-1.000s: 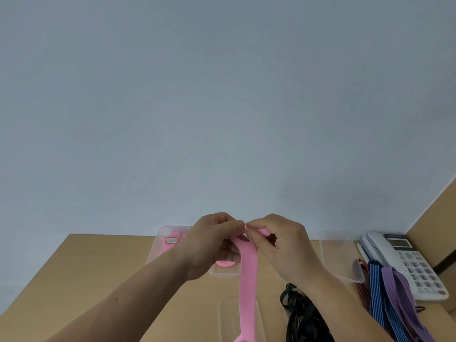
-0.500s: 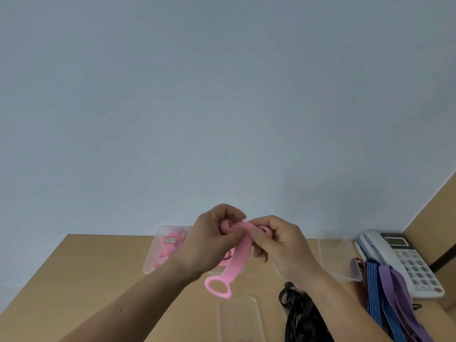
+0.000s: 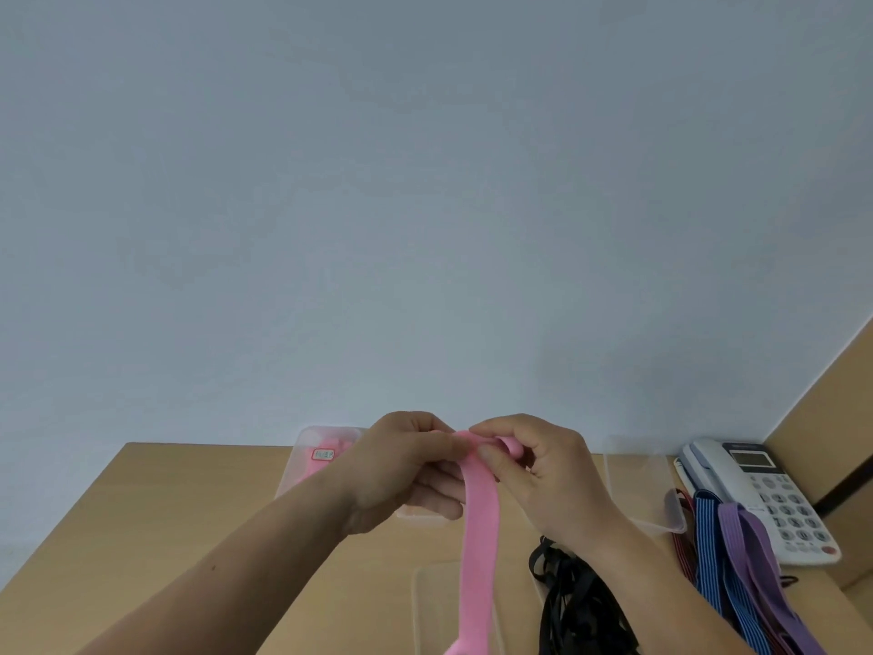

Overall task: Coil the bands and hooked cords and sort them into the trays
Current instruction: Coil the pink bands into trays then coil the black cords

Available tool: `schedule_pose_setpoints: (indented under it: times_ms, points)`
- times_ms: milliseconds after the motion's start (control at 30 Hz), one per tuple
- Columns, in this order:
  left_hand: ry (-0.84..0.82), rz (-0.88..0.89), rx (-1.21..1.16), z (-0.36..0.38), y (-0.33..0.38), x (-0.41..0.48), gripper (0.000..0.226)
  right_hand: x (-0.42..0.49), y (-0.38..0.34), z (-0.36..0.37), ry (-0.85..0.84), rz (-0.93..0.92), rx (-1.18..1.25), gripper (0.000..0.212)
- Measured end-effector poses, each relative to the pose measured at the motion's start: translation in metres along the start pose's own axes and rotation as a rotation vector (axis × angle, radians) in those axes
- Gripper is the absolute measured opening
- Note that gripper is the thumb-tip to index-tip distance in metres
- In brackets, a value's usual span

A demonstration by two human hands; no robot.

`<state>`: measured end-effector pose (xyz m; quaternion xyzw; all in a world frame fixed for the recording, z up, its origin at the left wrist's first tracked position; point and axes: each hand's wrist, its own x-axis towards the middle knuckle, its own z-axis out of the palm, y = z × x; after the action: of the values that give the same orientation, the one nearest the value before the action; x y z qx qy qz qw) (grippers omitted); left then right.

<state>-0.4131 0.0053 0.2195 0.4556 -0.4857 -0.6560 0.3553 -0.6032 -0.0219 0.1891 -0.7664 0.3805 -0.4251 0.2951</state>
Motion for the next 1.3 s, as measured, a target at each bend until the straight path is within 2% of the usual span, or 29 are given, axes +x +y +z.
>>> schedule_pose_setpoints:
  times_ms: [100,267,367,500,633,733,867,933,1033,1233,1300]
  points:
    - [0.006,0.009,-0.079,0.001,-0.003,0.000,0.025,-0.001,0.000,-0.001,0.002,-0.043,-0.040,0.026]
    - [0.108,0.034,-0.145,0.006,-0.008,0.000,0.011,-0.003,0.004,-0.003,-0.018,-0.004,0.032,0.025]
    - [0.146,0.065,-0.167,0.006,-0.007,-0.001,0.021,-0.003,0.005,-0.002,-0.012,0.067,0.153,0.030]
    - [0.126,0.139,-0.134,0.003,-0.007,-0.001,0.022,-0.001,0.007,-0.003,-0.092,0.186,0.422,0.039]
    - [0.229,0.244,0.060,0.002,-0.012,0.002,0.016,0.001,0.007,-0.004,-0.173,0.231,0.461,0.038]
    - [0.261,0.283,0.139,0.004,-0.017,0.003,0.016,0.004,0.008,-0.001,-0.139,0.251,0.414,0.017]
    - [0.222,0.214,0.005,0.002,-0.015,0.003,0.025,0.005,0.007,0.000,-0.098,0.199,0.401,0.012]
    - [0.157,0.118,-0.078,0.001,-0.011,0.001,0.031,0.005,0.008,0.000,-0.077,0.182,0.358,0.016]
    - [0.081,0.027,-0.102,0.000,-0.008,-0.001,0.029,0.002,0.011,0.003,-0.069,0.147,0.311,0.027]
    - [0.024,0.012,-0.160,0.000,-0.005,-0.003,0.031,0.001,0.007,0.006,-0.079,0.158,0.365,0.027]
    - [0.032,0.026,-0.178,0.002,-0.005,-0.002,0.025,0.002,0.005,0.005,-0.090,0.158,0.400,0.025]
